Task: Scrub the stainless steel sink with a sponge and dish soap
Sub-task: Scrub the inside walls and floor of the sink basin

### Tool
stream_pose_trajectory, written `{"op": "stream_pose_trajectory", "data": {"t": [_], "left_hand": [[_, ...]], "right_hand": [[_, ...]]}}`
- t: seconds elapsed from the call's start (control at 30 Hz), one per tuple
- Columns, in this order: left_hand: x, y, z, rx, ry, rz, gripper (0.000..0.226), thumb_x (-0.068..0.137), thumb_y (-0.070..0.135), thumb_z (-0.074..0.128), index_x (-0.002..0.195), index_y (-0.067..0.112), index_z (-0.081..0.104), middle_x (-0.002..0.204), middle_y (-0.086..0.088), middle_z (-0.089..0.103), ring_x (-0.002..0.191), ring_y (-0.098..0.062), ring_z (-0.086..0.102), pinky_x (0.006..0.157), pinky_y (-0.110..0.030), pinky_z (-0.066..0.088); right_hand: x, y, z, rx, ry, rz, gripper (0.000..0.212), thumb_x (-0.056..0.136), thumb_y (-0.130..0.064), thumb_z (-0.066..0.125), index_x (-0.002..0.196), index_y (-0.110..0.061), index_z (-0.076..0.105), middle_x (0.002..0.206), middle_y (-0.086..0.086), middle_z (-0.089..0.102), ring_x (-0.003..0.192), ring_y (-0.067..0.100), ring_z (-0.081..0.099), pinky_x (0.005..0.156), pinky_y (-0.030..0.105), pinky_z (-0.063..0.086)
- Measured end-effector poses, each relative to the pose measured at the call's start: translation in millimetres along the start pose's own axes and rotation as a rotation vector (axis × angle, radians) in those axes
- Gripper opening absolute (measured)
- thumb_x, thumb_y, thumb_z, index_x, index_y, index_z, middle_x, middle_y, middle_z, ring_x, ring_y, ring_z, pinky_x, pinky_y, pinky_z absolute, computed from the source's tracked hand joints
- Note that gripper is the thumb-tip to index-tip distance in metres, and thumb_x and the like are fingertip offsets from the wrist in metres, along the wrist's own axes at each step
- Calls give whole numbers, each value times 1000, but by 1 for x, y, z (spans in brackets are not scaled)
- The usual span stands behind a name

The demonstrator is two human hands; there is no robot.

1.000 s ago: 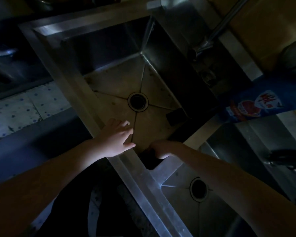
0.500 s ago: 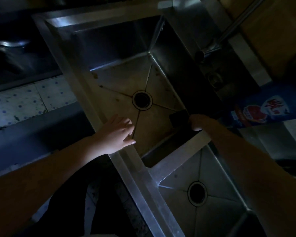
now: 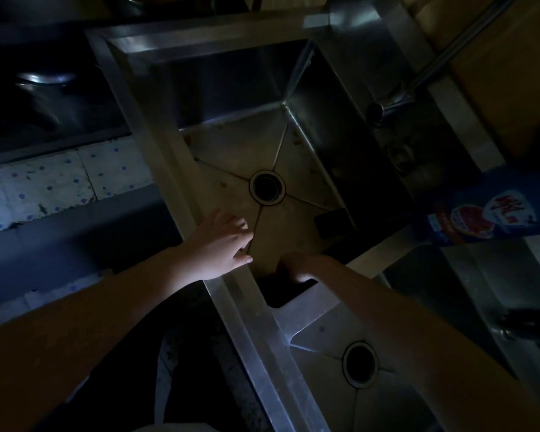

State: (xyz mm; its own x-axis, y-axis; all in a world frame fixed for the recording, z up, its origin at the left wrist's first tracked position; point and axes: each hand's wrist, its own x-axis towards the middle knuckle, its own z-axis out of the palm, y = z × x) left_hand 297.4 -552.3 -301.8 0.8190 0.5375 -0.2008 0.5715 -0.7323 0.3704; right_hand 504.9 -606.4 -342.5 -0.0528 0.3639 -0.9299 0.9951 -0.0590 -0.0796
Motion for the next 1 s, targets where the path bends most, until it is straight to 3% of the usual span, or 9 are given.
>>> {"op": "stream_pose_trajectory", "data": {"t": [0.17, 0.37, 0.43, 0.53, 0.6, 0.73, 0.8, 0.87, 1.0], "left_hand": [[1, 0, 4, 2, 46, -1, 30, 85, 46, 56, 77, 24, 37, 95, 4, 48, 98, -20, 47, 88, -32, 28], [2, -2, 5, -15, 65, -4, 31, 84, 46, 57, 74, 24, 39, 85, 7, 45, 86, -15, 44, 89, -32, 30], [2, -2, 3, -16, 39, -6, 30, 85, 47, 55, 75, 24, 39, 87, 7, 43, 90, -16, 45, 92, -33, 29], [-1, -2, 0, -6, 40, 18, 26, 88, 45, 52, 77, 25, 39, 90, 8, 43, 98, -17, 48, 98, -37, 28], [-5, -6, -2, 2, 29, 26, 20, 91, 42, 47, 81, 25, 46, 106, 6, 49, 110, -18, 47, 104, -42, 26], [-13, -18, -8, 7, 37, -15, 22, 94, 40, 43, 103, 27, 59, 139, 1, 43, 128, -19, 39, 105, -46, 22], [-17, -23, -11, 9, 63, -30, 24, 95, 35, 42, 111, 27, 58, 141, -1, 43, 128, -21, 40, 104, -46, 26], [-21, -27, -13, 2, 83, -43, 26, 95, 31, 43, 116, 26, 57, 141, -2, 43, 128, -22, 39, 103, -47, 28], [-26, -37, -17, 4, 80, -61, 29, 96, 30, 41, 122, 27, 53, 143, -2, 41, 133, -20, 34, 105, -49, 26]], "right_hand": [[-14, 84, -31, -74, 108, 250, 45, 92, 4, 44, 137, 2, 41, 137, 21, 48, 118, 34, 54, 97, 39, 49], [-40, 142, -54, -12, 260, 443, 39, 90, 2, 49, 130, 2, 49, 123, 21, 58, 105, 33, 61, 74, 32, 48], [-37, 135, -50, -20, 234, 434, 44, 88, 3, 50, 132, 1, 47, 128, 20, 56, 109, 32, 60, 75, 31, 48], [-28, 115, -42, -9, 182, 380, 54, 87, 5, 51, 140, 1, 37, 140, 20, 45, 121, 32, 53, 90, 32, 48], [-26, 91, -35, 27, 126, 328, 56, 88, 6, 50, 142, 2, 33, 143, 20, 41, 125, 32, 50, 99, 35, 47], [-26, 33, -14, -24, 88, 155, 35, 92, 0, 45, 126, 5, 53, 129, 19, 55, 111, 31, 58, 85, 33, 50], [-30, 2, -5, -27, 85, 66, 33, 95, -8, 45, 125, 4, 54, 126, 19, 56, 109, 31, 57, 82, 34, 47], [-36, -22, 0, 17, 70, -8, 34, 96, -19, 48, 119, 4, 58, 109, 16, 59, 93, 27, 56, 72, 31, 41], [-44, -36, 2, 83, 92, -34, 22, 94, -22, 51, 85, -4, 60, 75, 5, 47, 76, 20, 43, 60, 27, 35]]}}
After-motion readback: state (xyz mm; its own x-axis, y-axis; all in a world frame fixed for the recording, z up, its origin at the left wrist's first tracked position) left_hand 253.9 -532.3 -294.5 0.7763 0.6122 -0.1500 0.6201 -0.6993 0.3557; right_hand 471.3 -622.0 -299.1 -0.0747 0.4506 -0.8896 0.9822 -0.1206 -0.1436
